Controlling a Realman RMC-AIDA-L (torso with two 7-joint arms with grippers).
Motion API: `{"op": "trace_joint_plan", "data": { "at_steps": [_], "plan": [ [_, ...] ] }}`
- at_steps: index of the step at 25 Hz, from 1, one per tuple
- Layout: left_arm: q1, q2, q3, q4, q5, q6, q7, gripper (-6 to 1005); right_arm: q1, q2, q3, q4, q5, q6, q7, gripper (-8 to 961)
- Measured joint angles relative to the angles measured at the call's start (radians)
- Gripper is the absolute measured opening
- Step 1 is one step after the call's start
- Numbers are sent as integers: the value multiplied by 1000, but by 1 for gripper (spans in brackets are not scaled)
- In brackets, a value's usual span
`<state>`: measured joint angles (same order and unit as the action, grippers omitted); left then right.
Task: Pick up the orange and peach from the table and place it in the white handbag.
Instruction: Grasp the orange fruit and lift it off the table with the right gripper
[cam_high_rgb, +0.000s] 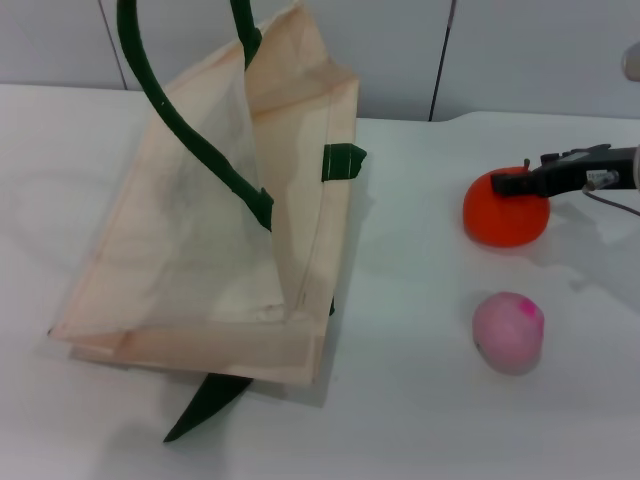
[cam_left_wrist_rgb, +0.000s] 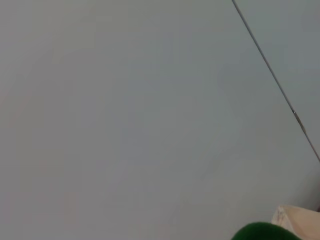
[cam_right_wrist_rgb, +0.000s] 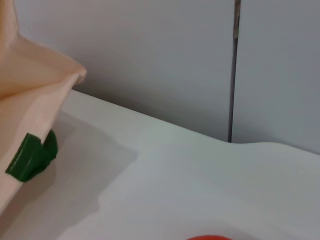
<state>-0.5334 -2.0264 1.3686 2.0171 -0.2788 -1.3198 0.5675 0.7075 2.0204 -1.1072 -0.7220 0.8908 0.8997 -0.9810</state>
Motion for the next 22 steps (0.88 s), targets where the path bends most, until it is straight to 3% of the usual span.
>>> {"op": "trace_joint_plan", "data": {
  "at_steps": [12, 22],
  "plan": [
    [-13, 0, -2, 1, 0, -1, -4, 123, 14, 0, -4, 43, 10, 9, 1, 888],
    [-22, 0, -4, 2, 0, -1, -6, 123, 80, -2, -12, 147, -3, 4, -6, 871]
  ]
}}
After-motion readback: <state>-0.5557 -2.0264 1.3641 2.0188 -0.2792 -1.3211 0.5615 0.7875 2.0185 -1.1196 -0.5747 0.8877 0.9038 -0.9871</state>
